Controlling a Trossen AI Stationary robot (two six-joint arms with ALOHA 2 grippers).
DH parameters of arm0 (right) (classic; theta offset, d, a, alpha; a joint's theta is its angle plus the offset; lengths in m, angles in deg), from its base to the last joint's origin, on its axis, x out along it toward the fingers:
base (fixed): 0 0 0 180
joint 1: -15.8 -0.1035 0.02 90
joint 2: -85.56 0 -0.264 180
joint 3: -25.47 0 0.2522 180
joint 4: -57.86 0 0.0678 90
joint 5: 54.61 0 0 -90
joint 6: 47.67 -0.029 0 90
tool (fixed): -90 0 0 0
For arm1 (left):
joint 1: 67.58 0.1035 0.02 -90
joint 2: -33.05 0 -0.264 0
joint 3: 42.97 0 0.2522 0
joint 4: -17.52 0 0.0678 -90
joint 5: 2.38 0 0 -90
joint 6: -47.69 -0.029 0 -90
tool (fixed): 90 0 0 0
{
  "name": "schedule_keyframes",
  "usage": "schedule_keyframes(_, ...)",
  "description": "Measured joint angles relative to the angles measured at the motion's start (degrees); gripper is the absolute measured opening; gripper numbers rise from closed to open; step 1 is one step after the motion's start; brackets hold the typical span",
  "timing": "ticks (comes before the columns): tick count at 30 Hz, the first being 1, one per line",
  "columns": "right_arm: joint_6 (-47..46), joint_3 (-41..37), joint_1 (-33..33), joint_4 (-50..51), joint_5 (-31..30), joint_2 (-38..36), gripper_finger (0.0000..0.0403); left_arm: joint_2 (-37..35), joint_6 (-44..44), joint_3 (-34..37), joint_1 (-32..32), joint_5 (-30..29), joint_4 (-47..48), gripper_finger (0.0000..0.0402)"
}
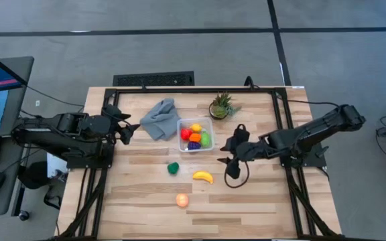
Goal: Pick and placing Produce into tupperware
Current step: Put the yellow banana into the transparent bin
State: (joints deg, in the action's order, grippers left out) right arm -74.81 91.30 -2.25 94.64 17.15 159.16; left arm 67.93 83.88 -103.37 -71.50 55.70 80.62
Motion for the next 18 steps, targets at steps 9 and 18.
schedule_keyframes(9, -3.77, -0.14, -2.97, -5.52, 0.16, 8.84, 0.0240, 0.02, -1.15, 0.00, -0.02, 0.59, 0.05, 0.0308)
schedule_keyframes(18, -8.81, -0.17, -6.13, -11.26, -2.19, 18.38, 0.0240, 0.00, -3.23, 0.00, -0.01, 1.51, 0.41, 0.0308)
